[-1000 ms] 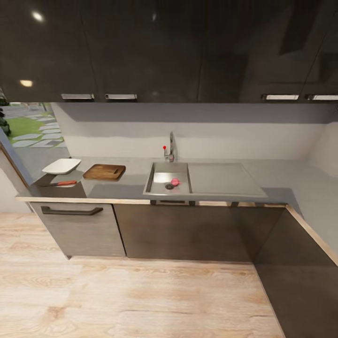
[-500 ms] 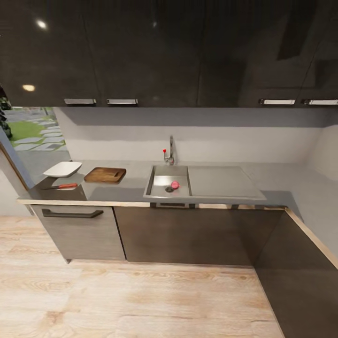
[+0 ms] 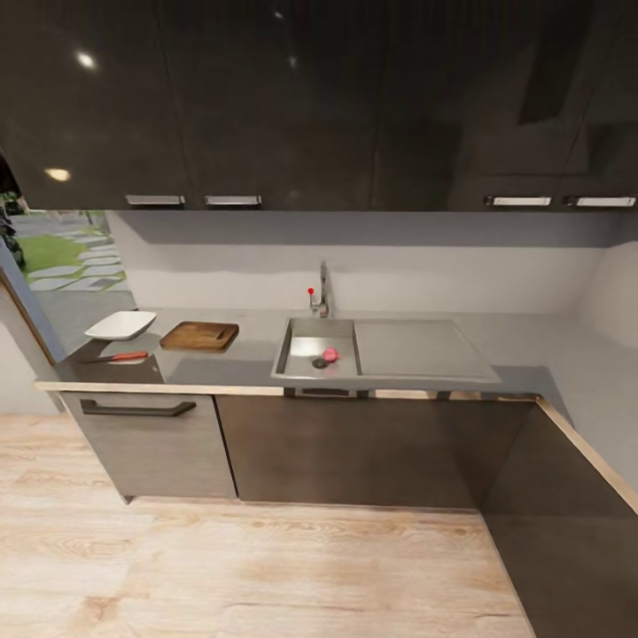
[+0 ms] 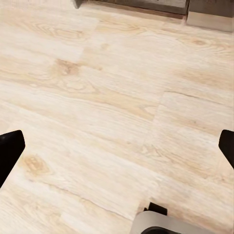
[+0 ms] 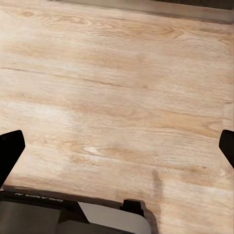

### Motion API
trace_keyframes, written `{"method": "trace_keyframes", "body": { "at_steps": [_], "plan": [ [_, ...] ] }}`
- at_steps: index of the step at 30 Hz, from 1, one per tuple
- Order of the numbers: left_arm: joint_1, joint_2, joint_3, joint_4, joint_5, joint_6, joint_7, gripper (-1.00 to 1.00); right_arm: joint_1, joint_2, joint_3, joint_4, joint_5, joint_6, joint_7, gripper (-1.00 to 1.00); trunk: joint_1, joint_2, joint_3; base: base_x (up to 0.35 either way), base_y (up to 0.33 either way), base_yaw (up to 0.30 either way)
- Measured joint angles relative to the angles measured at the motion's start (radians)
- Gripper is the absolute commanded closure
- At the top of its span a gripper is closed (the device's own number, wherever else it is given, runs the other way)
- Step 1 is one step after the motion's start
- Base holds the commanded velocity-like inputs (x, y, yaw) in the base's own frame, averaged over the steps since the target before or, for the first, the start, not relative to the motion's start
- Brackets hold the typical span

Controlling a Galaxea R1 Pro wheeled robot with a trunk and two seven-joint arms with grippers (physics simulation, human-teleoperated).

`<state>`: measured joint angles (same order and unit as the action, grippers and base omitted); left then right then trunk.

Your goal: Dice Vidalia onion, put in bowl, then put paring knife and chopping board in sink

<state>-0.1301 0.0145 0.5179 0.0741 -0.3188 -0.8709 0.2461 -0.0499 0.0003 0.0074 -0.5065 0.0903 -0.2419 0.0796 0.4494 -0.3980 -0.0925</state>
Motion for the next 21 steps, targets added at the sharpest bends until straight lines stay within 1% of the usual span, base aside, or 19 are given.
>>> {"method": "trace_keyframes", "body": {
  "at_steps": [15,21],
  "plan": [
    [0.0,0.0,0.0,0.0,0.0,0.0,0.0,-1.0,0.0,0.0,0.0,0.0,0.0,0.0,0.0,-1.0,0.0,0.0,0.024,0.0,0.0,0.0],
    [0.0,0.0,0.0,0.0,0.0,0.0,0.0,-1.0,0.0,0.0,0.0,0.0,0.0,0.001,0.0,-1.0,0.0,0.0,0.028,0.0,0.0,0.0]
  ]
}}
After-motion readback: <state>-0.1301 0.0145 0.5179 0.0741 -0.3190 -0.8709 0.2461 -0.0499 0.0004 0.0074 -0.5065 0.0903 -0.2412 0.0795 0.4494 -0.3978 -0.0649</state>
